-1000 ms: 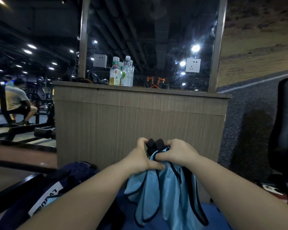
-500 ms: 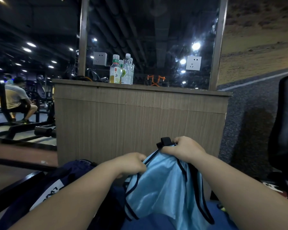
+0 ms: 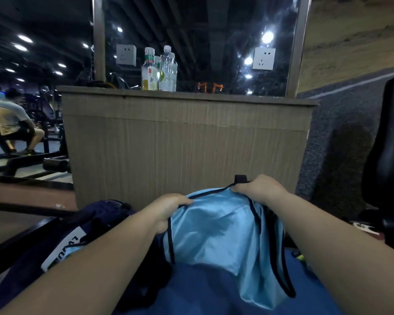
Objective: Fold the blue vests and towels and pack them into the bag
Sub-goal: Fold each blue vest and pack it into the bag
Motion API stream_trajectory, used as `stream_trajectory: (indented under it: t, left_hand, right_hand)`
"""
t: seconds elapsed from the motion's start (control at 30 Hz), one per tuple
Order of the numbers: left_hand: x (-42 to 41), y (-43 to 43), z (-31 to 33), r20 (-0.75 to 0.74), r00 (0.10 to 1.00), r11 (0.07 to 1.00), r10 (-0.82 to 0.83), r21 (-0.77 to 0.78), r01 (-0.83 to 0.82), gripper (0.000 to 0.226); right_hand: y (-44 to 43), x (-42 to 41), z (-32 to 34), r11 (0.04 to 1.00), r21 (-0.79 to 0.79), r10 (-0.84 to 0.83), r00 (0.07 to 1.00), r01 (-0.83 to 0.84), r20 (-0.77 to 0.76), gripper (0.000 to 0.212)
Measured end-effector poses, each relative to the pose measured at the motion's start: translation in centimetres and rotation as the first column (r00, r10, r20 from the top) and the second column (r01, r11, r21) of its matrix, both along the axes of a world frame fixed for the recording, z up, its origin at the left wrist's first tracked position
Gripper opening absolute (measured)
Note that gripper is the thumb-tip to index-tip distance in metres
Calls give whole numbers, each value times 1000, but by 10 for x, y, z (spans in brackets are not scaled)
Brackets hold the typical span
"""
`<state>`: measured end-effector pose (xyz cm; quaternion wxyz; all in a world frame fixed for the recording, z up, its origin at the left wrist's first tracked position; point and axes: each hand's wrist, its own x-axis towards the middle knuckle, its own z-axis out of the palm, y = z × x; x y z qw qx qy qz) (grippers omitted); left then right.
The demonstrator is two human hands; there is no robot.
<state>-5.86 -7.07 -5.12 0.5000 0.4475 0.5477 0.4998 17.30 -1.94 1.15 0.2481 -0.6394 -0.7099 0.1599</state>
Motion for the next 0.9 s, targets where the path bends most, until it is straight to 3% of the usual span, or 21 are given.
stream_trajectory:
  t: [0.17, 0.23, 0.33, 0.47, 0.57, 0.67, 0.73, 0.8, 0.9]
  left_hand:
    - [5, 9, -14, -4, 998, 994, 64, 92, -63, 18]
    - [9, 11, -16, -83, 991, 983, 104, 157, -90, 23]
    - [7, 17, -20, -218, 965, 976, 147, 193, -105, 54]
    - [4, 22, -22, -378, 913, 980, 153, 178, -91, 52]
    - [1, 32, -30, -504, 848, 982, 163, 169, -88, 44]
    - [-10, 42, -34, -583, 787, 979, 201, 156, -135, 39]
    - [-22, 52, -38, -764, 624, 986, 167, 110, -129, 37]
    - [-34, 59, -45, -918, 376, 988, 124, 81, -129, 26]
    - [-50, 65, -74, -991, 135, 994, 25, 10, -112, 33]
  right_hand:
    - [10, 7, -16, 999, -35, -21, 1000, 21, 16, 54]
    - [13, 8, -22, 998, -55, -17, 999, 19, 46, 63]
    - [25, 11, -36, 997, -73, 9, 997, -3, 82, 84]
    - [34, 17, -56, 991, -100, 96, 991, -86, 96, 93]
    - [37, 20, -68, 990, -84, 120, 988, -112, 97, 81]
    - [45, 26, -77, 987, -60, 153, 987, -150, 55, 51]
    - [51, 33, -84, 987, -39, 153, 988, -154, -26, 45]
    - [58, 43, -94, 995, 15, 103, 992, -102, -77, 44]
    - [68, 68, -118, 992, 93, -83, 995, 87, -49, 45]
